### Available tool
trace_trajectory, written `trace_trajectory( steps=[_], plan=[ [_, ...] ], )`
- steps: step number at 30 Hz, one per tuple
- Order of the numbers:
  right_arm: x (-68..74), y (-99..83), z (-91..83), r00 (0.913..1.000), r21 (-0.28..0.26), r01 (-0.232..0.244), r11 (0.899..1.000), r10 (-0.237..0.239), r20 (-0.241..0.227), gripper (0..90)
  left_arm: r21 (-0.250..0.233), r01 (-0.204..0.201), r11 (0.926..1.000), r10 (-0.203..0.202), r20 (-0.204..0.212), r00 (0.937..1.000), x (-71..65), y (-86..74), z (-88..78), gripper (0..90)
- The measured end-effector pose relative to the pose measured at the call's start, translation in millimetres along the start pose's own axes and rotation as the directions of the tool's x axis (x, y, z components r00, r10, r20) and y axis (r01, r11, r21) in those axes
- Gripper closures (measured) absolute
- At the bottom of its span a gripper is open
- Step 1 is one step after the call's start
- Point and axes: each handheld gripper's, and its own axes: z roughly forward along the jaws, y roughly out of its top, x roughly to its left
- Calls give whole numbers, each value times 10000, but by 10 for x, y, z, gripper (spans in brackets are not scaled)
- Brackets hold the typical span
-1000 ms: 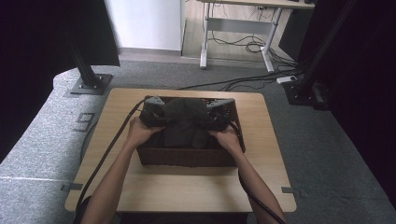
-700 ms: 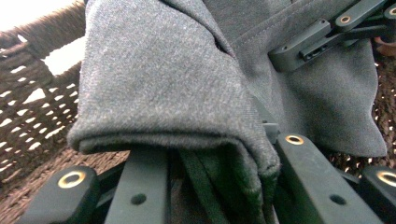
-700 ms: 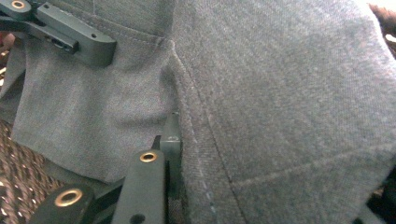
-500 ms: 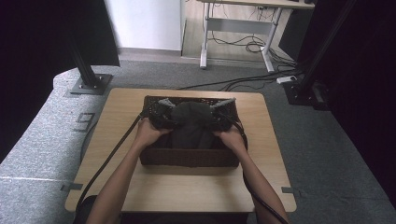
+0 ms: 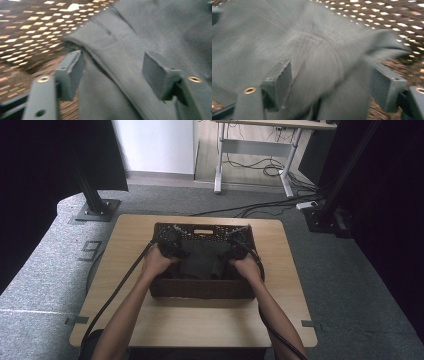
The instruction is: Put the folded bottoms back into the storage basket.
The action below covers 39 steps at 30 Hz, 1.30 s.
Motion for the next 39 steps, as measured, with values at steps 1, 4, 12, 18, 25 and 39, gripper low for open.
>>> trace_trajectory(
  steps=[1,4,12,18,25,39],
  plan=[
    [-7,0,-12,9999,-91,1,10000,1,115,195,-106,-7,9999,6,-16,10000,22,2,-42,297],
    [1,13,-104,9985,-571,300,9979,-273,483,166,-197,-41,9998,40,-91,10000,73,1,-146,262],
    [55,17,-238,9960,-957,871,9916,-850,262,127,-486,-422,9979,425,62,9991,58,-56,-276,173],
    [69,-34,-303,9934,-1239,1148,9856,-1142,120,47,-1000,-326,9945,400,725,9966,61,-110,-376,144],
    [58,-105,-429,9922,-1559,1207,9804,-1240,-121,15,-1272,-769,9889,827,405,9958,45,-202,-467,73],
    [10,-281,-725,9871,-2080,1480,9669,-1573,-290,0,-2108,-815,9741,930,452,9946,10,-373,-702,12]
  ],
)
